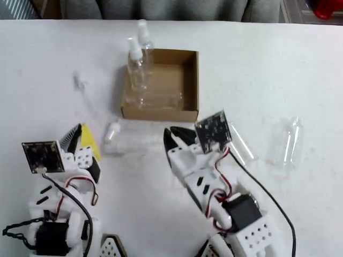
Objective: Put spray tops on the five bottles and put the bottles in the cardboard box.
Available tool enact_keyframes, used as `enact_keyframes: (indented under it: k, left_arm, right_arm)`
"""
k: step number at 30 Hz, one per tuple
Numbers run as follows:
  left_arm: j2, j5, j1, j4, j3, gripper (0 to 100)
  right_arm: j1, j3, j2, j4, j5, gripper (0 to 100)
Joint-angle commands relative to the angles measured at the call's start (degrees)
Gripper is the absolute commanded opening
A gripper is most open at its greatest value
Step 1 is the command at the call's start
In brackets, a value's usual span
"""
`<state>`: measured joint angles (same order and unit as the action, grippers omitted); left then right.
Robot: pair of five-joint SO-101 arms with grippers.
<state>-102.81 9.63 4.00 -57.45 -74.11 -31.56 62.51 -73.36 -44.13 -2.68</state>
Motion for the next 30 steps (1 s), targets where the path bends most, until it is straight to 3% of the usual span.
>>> enact_keyframes:
  k: [1,7,19,30]
  left_arm:
    - [8.9,-0.3,0.7,0.0,6.4,2]
    - [27.6,-0.3,4.6,2.4,13.3,2]
    - [48.4,0.0,16.5,19.1,14.7,2]
    - [72.8,0.1,26.0,17.2,31.3,2]
  right_arm:
    - [2.1,-5.8,5.9,-0.2,0.6,1.5]
    - [4.7,-10.9,13.1,-3.1,0.6,1.5]
    - [10.4,-23.6,28.5,-9.6,0.4,1.5]
    - [14.5,-36.7,40.3,-20.4,-2.6,1.5]
